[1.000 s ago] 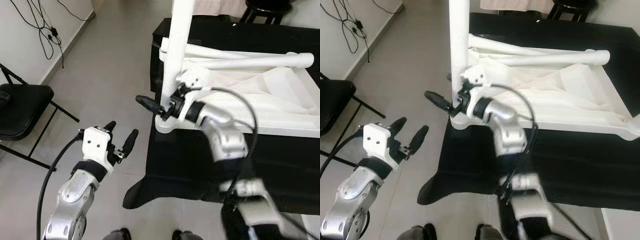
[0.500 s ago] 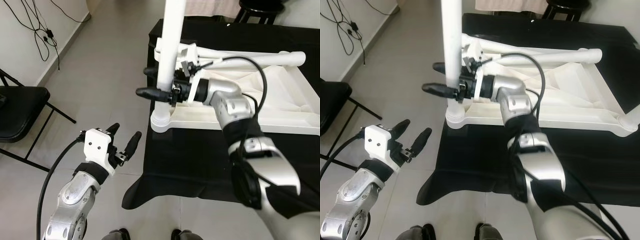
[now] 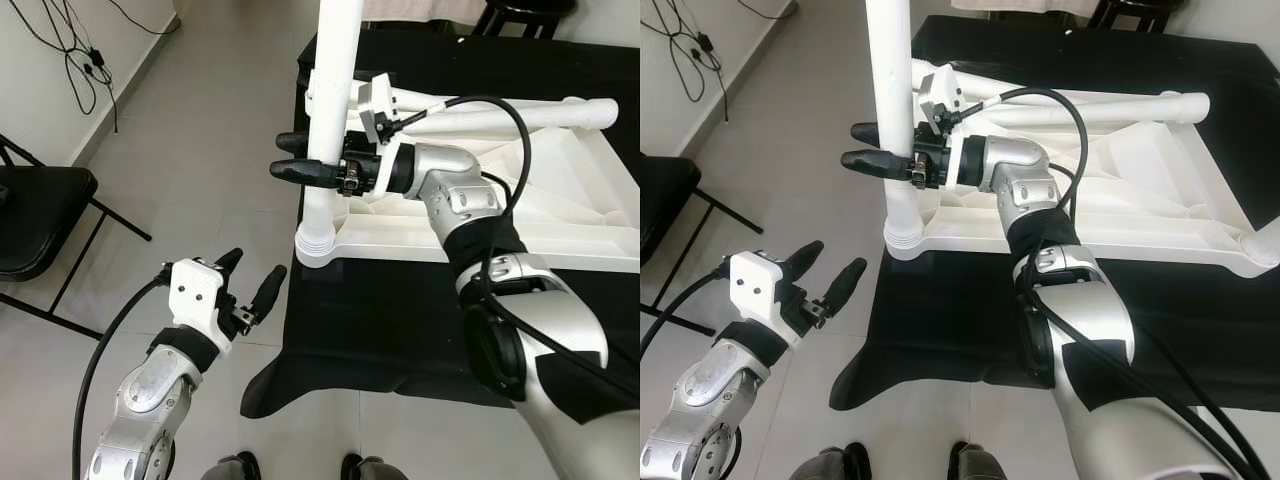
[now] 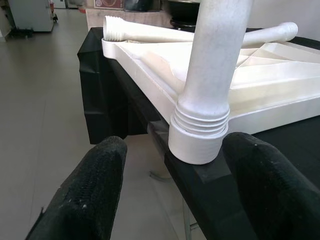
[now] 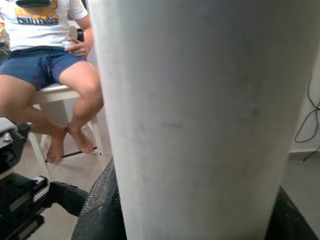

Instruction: Building children table

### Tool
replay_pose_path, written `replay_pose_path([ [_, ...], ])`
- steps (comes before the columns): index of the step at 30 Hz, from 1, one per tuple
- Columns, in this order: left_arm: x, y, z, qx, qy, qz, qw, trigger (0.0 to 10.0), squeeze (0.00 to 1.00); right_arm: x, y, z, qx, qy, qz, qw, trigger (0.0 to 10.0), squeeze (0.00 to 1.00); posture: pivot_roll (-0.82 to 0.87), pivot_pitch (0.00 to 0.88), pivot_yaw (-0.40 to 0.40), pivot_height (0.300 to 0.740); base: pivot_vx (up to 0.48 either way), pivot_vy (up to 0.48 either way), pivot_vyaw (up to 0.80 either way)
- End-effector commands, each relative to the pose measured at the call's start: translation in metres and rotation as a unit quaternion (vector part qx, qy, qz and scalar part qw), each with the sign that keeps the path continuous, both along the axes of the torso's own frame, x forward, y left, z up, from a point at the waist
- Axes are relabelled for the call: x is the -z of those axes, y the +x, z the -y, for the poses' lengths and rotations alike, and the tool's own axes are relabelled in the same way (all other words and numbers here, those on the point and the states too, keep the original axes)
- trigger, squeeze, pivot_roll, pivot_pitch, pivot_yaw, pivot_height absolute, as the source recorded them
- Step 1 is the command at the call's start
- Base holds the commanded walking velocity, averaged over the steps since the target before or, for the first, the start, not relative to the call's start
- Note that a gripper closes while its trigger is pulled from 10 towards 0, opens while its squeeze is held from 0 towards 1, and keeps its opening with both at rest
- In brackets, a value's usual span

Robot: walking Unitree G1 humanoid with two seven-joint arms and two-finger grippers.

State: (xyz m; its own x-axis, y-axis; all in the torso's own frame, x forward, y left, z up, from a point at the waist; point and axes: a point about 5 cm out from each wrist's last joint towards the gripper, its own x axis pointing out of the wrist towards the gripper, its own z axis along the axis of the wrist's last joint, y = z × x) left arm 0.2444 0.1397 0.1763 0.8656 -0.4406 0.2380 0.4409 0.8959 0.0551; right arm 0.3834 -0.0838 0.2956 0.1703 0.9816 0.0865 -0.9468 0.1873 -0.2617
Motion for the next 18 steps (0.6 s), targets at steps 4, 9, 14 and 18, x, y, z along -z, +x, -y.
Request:
replay_pose_path([
  [4,0.004,-0.001,-0.001,0.004,0.007,-0.010,1.000,10.0,0.00,0.013,0.001,0.003,0.034,-0.016,0.011,0.999,0.0,0.00,0.04,0.215,-0.047,0.740,0.000,0.000,0.00],
  [9,0.004,0.005,-0.004,0.002,0.006,-0.009,1.000,10.0,0.00,0.069,-0.008,0.008,0.240,0.005,-0.067,0.969,0.0,0.00,0.00,0.182,-0.028,0.740,0.000,0.000,0.00],
  [14,0.007,0.018,-0.008,0.003,0.013,-0.007,1.000,10.0,0.00,0.123,-0.034,0.006,0.434,0.004,-0.090,0.896,0.0,0.00,0.01,0.123,-0.039,0.740,0.000,0.000,0.00],
  [18,0.008,0.021,-0.010,-0.003,0.012,-0.006,1.000,10.0,0.00,0.114,-0.017,0.004,0.439,0.007,-0.078,0.895,0.0,0.00,0.00,0.113,-0.042,0.740,0.000,0.000,0.00],
])
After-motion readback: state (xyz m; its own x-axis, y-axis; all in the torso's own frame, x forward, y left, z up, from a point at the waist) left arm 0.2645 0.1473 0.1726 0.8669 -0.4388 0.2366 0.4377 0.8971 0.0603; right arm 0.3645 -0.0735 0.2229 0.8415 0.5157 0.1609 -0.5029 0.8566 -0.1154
